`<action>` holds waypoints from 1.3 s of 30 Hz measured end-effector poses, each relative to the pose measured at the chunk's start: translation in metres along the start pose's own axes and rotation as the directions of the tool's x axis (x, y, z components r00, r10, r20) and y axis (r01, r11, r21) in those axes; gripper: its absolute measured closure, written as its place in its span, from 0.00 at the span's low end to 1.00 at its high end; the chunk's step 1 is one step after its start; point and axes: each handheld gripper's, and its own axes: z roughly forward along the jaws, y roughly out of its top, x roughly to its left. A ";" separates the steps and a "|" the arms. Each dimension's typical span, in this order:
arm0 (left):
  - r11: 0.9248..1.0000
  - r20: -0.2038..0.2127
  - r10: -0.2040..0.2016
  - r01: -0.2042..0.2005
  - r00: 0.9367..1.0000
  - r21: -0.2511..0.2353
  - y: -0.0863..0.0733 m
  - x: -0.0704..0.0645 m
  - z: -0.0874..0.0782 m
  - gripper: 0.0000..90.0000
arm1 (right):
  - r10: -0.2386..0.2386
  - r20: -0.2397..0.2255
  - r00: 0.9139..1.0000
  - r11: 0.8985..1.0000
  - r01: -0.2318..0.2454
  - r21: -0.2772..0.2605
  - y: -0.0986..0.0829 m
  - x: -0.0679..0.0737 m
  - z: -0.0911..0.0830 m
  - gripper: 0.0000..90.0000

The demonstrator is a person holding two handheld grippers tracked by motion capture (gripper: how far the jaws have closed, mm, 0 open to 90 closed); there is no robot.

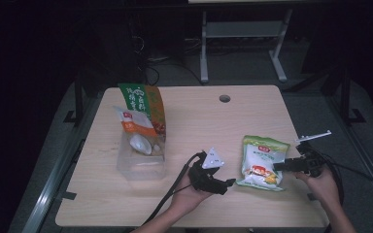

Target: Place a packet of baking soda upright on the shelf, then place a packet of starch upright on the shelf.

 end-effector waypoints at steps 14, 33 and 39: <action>1.000 0.005 -0.005 0.005 1.000 0.012 -0.001 0.002 0.000 0.31 | 0.004 0.007 1.000 1.000 -0.003 -0.012 -0.002 0.000 0.001 0.52; 0.999 0.020 -0.017 0.016 1.000 0.028 0.000 0.001 0.008 0.30 | 0.007 -0.033 0.999 1.000 -0.007 -0.002 0.000 0.000 0.003 0.57; 0.999 0.034 -0.028 0.027 0.999 0.027 0.003 -0.001 0.016 0.31 | -0.004 -0.064 0.998 1.000 0.004 0.002 -0.001 0.009 0.008 0.57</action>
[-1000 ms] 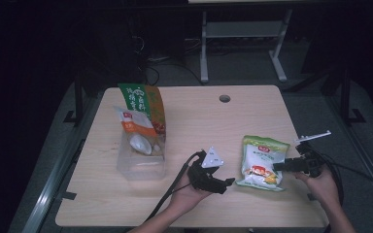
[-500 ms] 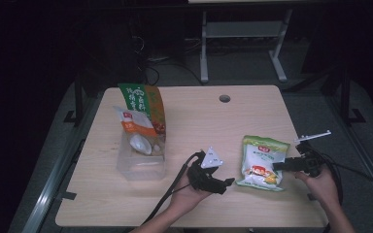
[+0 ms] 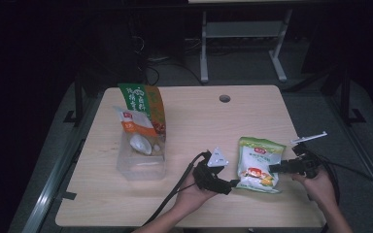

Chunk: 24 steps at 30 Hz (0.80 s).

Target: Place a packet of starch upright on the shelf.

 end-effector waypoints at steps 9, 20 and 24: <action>0.999 0.007 -0.011 0.011 1.000 0.032 -0.001 -0.001 0.009 0.33 | -0.026 -0.054 0.998 0.999 0.027 0.024 -0.001 0.017 0.011 0.54; 0.996 0.013 -0.063 0.062 0.998 0.066 -0.003 0.005 0.024 0.46 | 0.025 -0.045 0.999 1.000 -0.025 0.007 0.010 0.003 0.019 0.45; 0.996 0.018 -0.057 0.055 0.998 0.076 -0.002 0.007 0.025 0.48 | 0.031 -0.079 0.996 1.000 -0.030 0.004 0.012 0.000 0.021 0.49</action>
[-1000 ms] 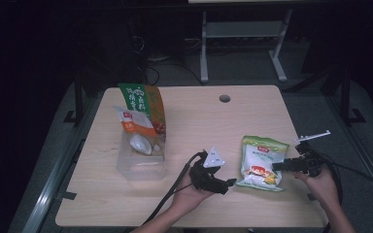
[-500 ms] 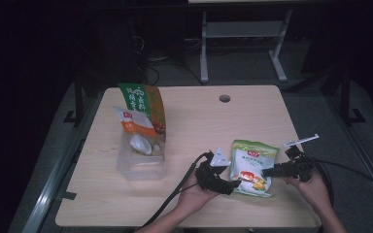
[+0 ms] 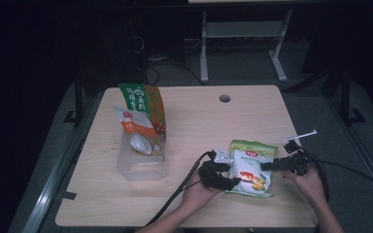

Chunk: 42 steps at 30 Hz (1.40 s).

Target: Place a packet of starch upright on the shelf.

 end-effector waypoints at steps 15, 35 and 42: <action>0.999 -0.018 0.027 -0.026 0.999 0.023 0.001 -0.002 0.005 0.53 | 0.022 -0.155 0.988 0.999 -0.015 0.042 0.001 -0.002 0.006 0.71; 0.999 -0.041 0.040 -0.038 0.998 0.038 0.000 -0.001 0.003 0.46 | -0.067 -0.079 0.995 0.997 0.070 0.033 0.009 0.021 0.002 0.96; 1.000 -0.056 0.020 -0.019 0.998 0.022 -0.002 0.004 -0.008 0.43 | -0.112 -0.061 0.992 0.994 0.112 -0.008 0.016 0.037 -0.008 0.96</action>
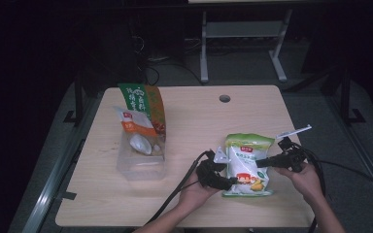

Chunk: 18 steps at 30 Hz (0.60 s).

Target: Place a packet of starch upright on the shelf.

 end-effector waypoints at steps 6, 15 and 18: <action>1.000 0.004 0.005 -0.004 1.000 -0.025 -0.001 0.002 -0.011 0.41 | -0.060 0.030 0.998 0.998 0.060 -0.011 0.011 0.021 -0.007 0.97; 0.997 -0.013 -0.039 0.037 0.999 -0.073 -0.006 0.010 -0.020 0.33 | -0.115 0.056 0.992 0.992 0.118 -0.053 0.024 0.040 -0.018 0.97; 0.992 -0.004 -0.067 0.066 0.998 -0.104 -0.005 0.016 -0.020 0.28 | -0.142 0.068 0.987 0.987 0.147 -0.067 0.027 0.047 -0.021 0.97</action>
